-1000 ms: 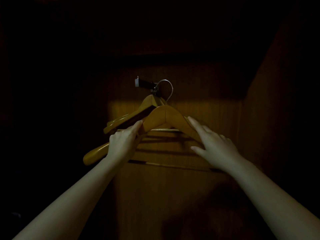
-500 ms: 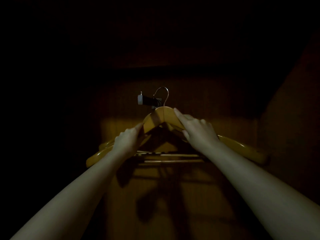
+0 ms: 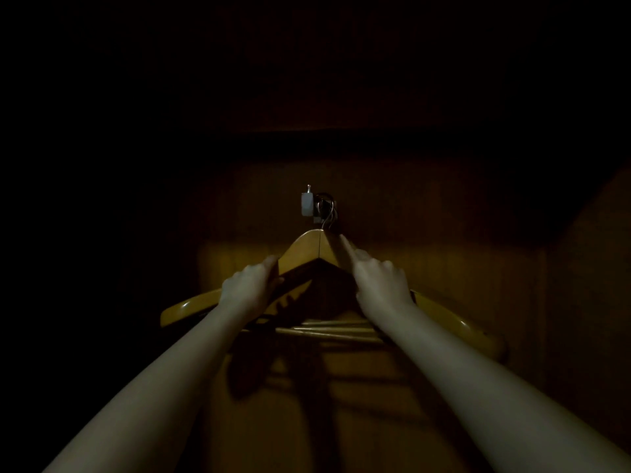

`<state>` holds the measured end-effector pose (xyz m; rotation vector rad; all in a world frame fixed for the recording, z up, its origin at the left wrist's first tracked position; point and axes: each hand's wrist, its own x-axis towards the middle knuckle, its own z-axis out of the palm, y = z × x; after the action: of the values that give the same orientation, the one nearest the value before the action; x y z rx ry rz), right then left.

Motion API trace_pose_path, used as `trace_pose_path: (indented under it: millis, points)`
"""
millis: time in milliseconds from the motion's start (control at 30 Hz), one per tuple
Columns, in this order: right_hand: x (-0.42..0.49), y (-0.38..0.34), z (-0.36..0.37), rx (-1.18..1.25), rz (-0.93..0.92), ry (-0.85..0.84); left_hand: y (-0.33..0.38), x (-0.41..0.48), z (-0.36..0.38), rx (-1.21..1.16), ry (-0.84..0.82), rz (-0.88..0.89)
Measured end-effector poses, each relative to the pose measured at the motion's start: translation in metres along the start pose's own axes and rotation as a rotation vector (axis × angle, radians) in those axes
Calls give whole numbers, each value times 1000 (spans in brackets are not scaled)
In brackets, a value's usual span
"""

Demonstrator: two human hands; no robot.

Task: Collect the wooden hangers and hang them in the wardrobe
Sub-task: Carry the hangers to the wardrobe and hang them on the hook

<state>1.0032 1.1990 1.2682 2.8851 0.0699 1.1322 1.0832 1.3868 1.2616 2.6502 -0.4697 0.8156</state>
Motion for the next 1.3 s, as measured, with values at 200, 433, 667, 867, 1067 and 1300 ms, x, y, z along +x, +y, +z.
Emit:
trace_pose_path:
  millis: [200, 433, 667, 867, 1067, 1300]
  points:
    - [-9, -8, 2, -101, 96, -15, -1, -2, 9, 44, 69, -10]
    - [-12, -10, -1, -95, 77, -1, -4, -4, 9, 80, 107, -2]
    - [-18, -18, 8, -173, 122, -116, -8, -5, 16, 73, 41, 10]
    - [-15, -16, 17, -163, 147, -114, -2, -6, 24, 11, 37, -30]
    - [-27, -7, 16, -96, 98, -22, -1, -27, 33, 42, 61, -32]
    - [-69, -4, 6, 12, 1, 96, 19, -87, 29, 19, 7, 233]
